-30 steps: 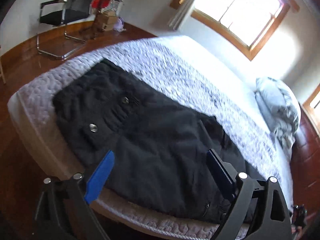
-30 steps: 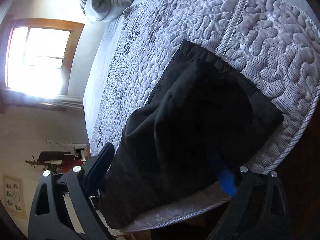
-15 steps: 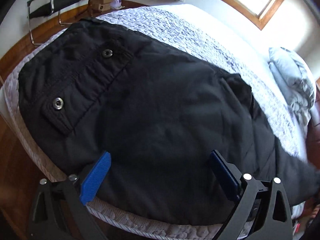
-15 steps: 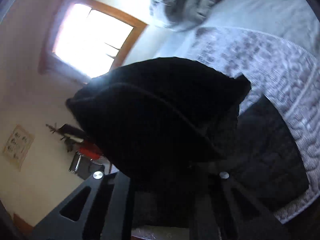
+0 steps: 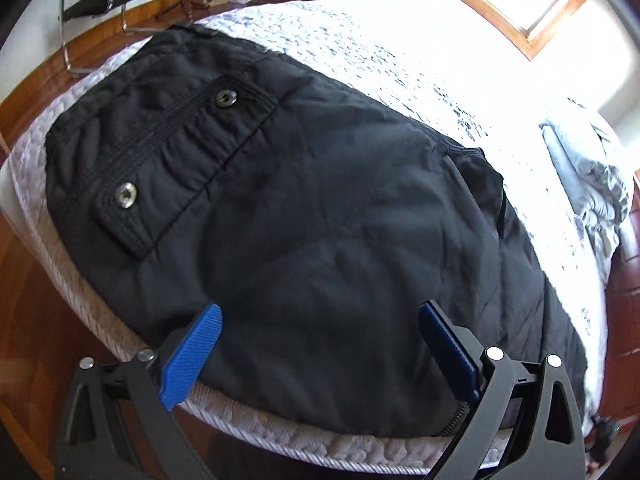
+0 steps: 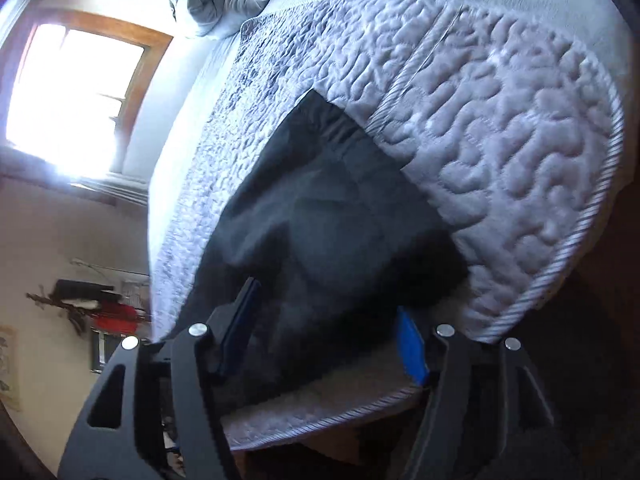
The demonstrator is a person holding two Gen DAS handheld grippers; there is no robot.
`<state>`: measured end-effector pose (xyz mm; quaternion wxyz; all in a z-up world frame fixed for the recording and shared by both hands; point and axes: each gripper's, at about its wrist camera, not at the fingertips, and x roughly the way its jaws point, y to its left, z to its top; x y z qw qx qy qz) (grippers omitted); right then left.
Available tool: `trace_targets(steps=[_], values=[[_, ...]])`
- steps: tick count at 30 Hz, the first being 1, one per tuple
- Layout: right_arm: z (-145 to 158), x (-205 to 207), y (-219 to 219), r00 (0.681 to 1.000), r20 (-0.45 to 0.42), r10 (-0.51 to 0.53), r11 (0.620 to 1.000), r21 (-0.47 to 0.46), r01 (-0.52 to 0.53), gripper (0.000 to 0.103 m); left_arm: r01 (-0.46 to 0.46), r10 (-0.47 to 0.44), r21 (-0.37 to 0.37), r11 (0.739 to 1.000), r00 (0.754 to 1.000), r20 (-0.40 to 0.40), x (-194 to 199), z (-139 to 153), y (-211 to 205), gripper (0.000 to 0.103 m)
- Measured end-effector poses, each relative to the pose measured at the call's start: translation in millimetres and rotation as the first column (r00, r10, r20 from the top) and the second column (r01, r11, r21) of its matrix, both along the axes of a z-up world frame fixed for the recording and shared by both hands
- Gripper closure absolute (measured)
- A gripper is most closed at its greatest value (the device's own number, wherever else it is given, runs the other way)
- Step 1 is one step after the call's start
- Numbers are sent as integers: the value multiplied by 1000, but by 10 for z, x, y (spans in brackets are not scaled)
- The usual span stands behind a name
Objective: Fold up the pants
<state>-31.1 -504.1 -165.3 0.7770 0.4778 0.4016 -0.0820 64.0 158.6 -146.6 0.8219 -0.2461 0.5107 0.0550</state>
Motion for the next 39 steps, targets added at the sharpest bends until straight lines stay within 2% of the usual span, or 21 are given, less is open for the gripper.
trace_targets(steps=[2,3,4,5,7,12,15,16,17,19,23,27,29,33,39], values=[[-11,-69,2,1000,-4,16,1000,23,-16,38,-25,25,-33,999,1000,1,-68,17,86,4],[-23,-80,20,999,22,27,998,55,-28,39,-36,36,-45,998,999,4,-98,20,112,4],[-74,-60,49,999,36,28,997,65,-30,47,-50,50,-57,997,999,7,-129,20,147,4],[-90,-62,26,999,37,25,998,59,-27,64,-60,60,-65,996,998,10,-160,4,185,4],[-107,57,11,1000,19,6,1000,24,-6,86,-64,65,-75,995,998,7,-172,-27,222,4],[-243,276,-25,994,-105,-19,999,-39,15,90,-48,47,-51,998,999,-15,-141,-57,213,4],[-263,254,-9,994,-109,-16,999,-54,10,87,-45,44,-44,998,999,-16,-144,-56,213,4],[-232,219,16,994,-108,-14,998,-62,7,82,-44,43,-45,998,999,-15,-149,-50,215,4],[-184,191,33,995,-98,-16,998,-66,9,70,-44,43,-46,998,999,-14,-158,-36,221,4],[-33,-14,117,998,-55,-10,998,-57,7,57,-46,45,-54,997,999,-11,-185,11,233,4],[11,-87,75,1000,1,15,1000,12,-15,38,-94,96,-121,988,995,11,-321,100,339,4],[-52,-95,192,999,-5,38,995,93,-37,35,-196,201,-230,953,980,-3,-551,83,576,4],[-87,-83,259,999,-18,50,993,108,-47,35,-246,250,-283,927,968,-22,-655,26,694,4],[-162,3,368,995,-65,77,992,104,-70,34,-271,268,-313,910,962,-55,-695,-69,793,4],[-298,136,429,992,-112,57,991,123,-43,30,-246,239,-365,898,969,-66,-519,-177,735,4]])
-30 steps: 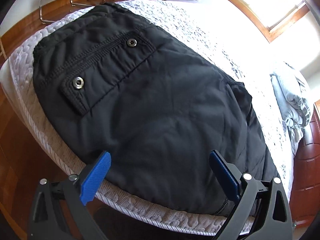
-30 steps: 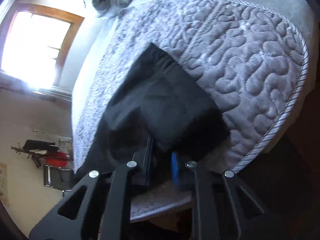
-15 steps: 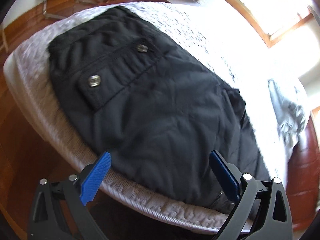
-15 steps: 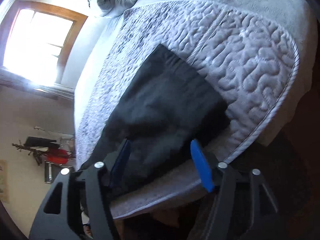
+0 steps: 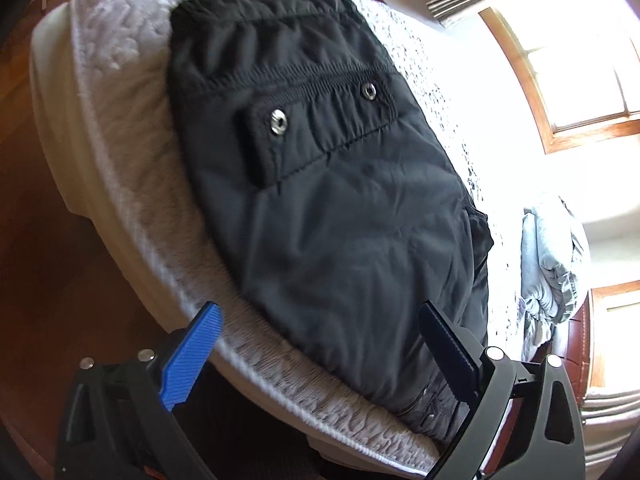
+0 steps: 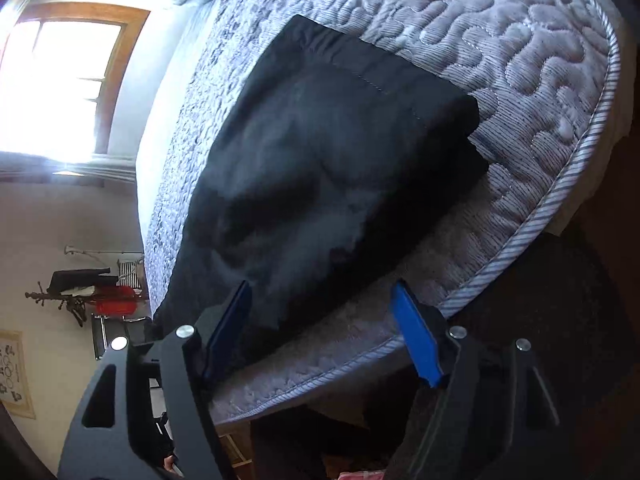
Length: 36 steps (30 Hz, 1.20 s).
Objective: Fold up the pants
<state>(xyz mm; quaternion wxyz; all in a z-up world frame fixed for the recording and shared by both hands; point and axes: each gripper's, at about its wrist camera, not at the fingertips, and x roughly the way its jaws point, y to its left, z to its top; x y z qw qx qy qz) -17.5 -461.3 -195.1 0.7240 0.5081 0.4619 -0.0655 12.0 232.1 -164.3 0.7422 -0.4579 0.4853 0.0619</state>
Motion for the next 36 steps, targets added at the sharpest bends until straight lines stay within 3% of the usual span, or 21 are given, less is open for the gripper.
trace_targets(steps=[8,13,18,20,23,26,28,30,36], values=[[-141,142,-115,999,-7,-48,999,16,48,27,-17,15,-71,997,1000,-21,191,-126,-11,4],[-5,376,-84,999,33,-6,999,-43,8,37,-49,45,-130,990,998,-35,234,-223,55,4],[-36,575,-54,1000,-8,10,996,-84,-11,54,-124,129,-223,967,992,5,165,-234,177,4],[-31,591,-61,1000,-7,17,995,-99,-17,76,-108,120,-207,972,992,46,168,-154,184,9],[23,655,-43,999,21,49,992,-119,-46,88,-68,83,-176,982,994,78,222,-74,192,16],[122,705,-40,997,42,66,989,-133,-60,91,-57,64,-136,989,997,49,294,-112,200,42],[209,728,-67,996,68,66,991,-123,-57,92,-51,55,-106,993,998,41,312,-124,200,65],[319,775,-101,993,95,74,989,-134,-61,92,-43,47,-88,995,998,44,307,-121,198,81],[701,893,-296,983,159,91,981,-185,-61,93,7,5,-106,994,994,107,397,-44,2,90]])
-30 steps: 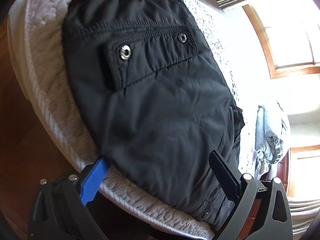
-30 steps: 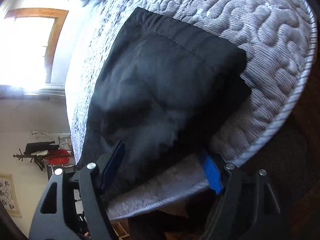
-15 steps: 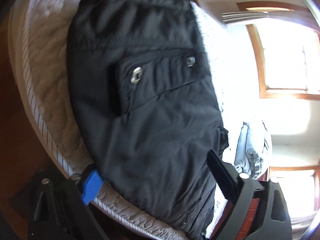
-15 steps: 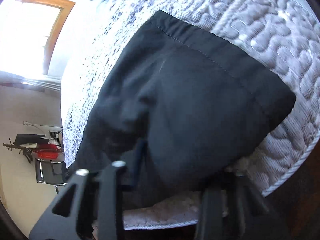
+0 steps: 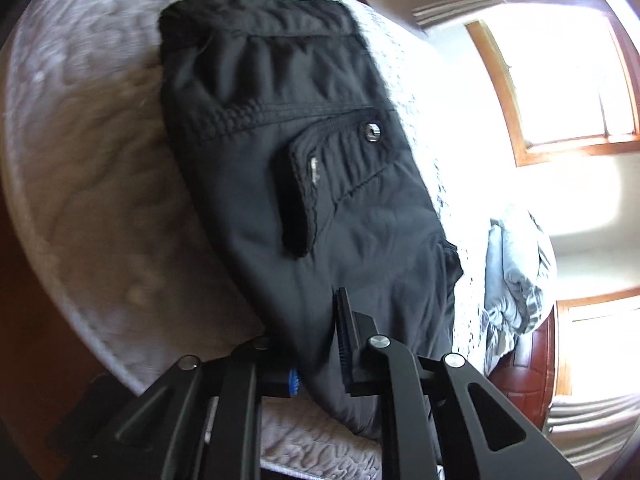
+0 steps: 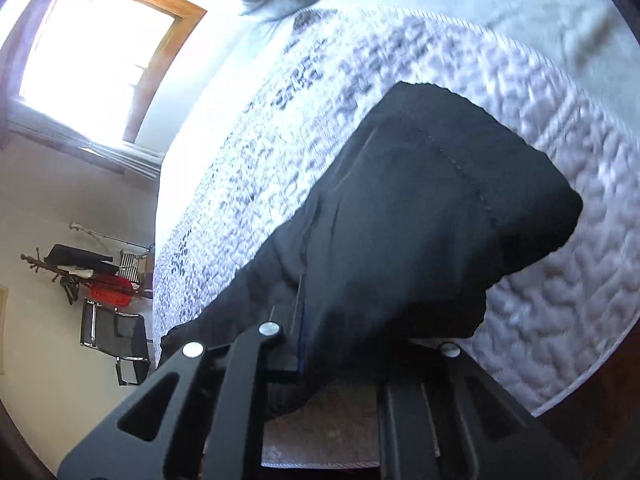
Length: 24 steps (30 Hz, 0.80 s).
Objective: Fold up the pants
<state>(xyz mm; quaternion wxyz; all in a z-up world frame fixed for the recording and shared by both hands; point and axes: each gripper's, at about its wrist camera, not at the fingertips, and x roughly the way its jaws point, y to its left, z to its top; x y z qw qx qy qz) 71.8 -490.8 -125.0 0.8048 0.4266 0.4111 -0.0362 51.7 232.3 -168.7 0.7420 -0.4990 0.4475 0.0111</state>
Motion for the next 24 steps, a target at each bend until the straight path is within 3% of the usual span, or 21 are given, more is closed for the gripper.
trace_targets(steps=[7,13,18,20,21,22,24], values=[[141,139,-490,998,-1,-69,994,-85,69,94,120,-121,23,993,992,36,326,17,-478,90],[-318,264,-783,985,-128,-112,987,-128,96,94,118,-119,19,993,992,30,391,-159,-554,89],[-523,302,-734,982,-159,-103,983,-166,76,93,115,-115,1,993,993,21,248,-242,-413,86],[-512,244,-720,984,-150,-100,983,-170,74,85,123,-123,1,992,992,12,232,-229,-364,78],[-493,207,-718,984,-147,-104,983,-166,79,81,126,-126,4,992,992,2,214,-219,-344,65],[-491,165,-726,983,-147,-106,985,-150,84,72,125,-125,18,992,992,-9,207,-191,-354,43],[-464,46,-736,986,-120,-116,988,-113,103,56,107,-107,63,992,994,-7,161,-102,-331,25]])
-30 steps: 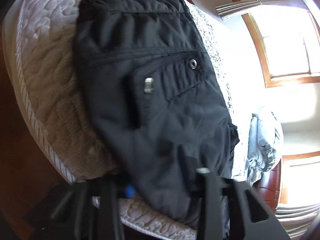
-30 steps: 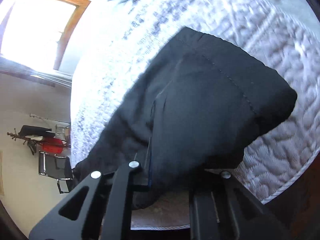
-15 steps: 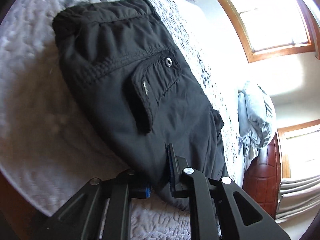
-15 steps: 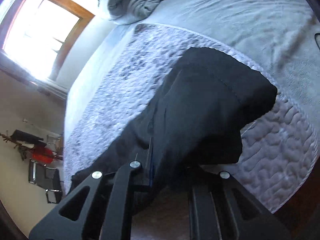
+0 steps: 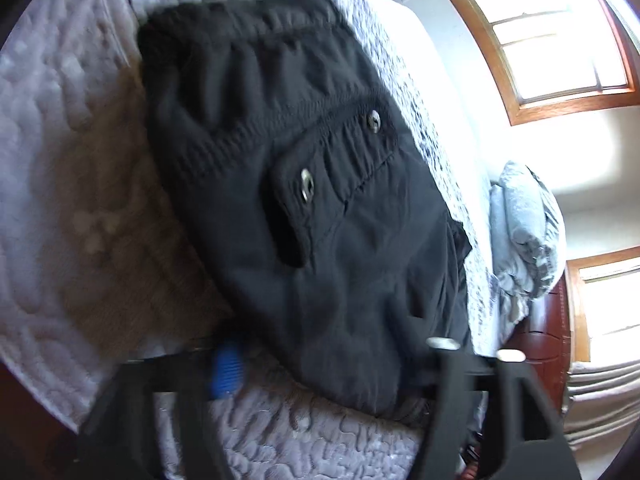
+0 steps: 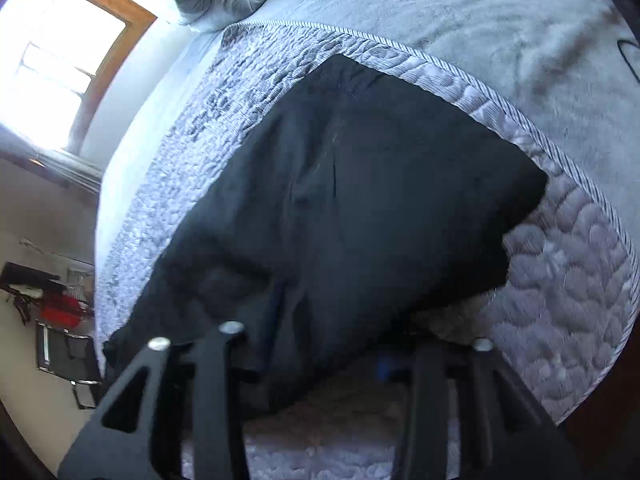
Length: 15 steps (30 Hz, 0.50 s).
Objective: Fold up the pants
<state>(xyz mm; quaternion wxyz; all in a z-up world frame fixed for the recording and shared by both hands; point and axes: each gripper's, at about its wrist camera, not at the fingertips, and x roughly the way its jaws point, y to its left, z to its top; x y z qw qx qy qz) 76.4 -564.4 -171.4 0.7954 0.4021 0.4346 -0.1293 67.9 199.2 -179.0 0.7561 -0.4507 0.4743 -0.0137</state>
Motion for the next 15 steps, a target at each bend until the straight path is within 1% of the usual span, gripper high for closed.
trace_targets(steps=[1,2,3,4,6,7,9,11,12,13,14,15], values=[[10,-51,-14,1000,13,-13,1000,11,13,48,-5,5,30,1000,1000,6,-21,56,12,16],[26,-108,-28,999,26,-29,999,27,28,39,-11,11,65,998,1000,-2,-51,109,33,10],[31,-192,-54,997,48,-54,997,51,51,36,-20,21,92,996,1000,-7,-73,153,44,6],[35,-259,-79,995,67,-77,995,71,72,34,-31,31,128,991,999,-5,-118,215,61,4],[30,-383,-126,987,103,-122,987,113,110,30,-29,31,180,983,999,-10,-172,308,64,4],[28,-435,-150,983,116,-141,984,130,126,25,-16,19,212,977,1000,-11,-203,373,60,4],[6,-474,-182,980,112,-162,981,126,148,25,9,-9,264,964,1000,-2,-216,455,-19,4],[-26,-510,-206,975,102,-195,977,111,184,25,43,-50,355,934,999,11,-231,571,-146,4],[-31,-534,-215,971,108,-213,973,114,200,25,51,-63,384,922,998,17,-234,604,-189,4],[-51,-559,-220,963,126,-237,967,128,221,25,62,-80,423,904,996,25,-251,644,-247,4],[-69,-561,-225,959,131,-250,963,138,232,25,70,-95,441,895,995,33,-261,667,-289,4],[-109,-552,-231,960,120,-255,960,148,237,25,77,-104,444,893,994,38,-249,674,-337,4]])
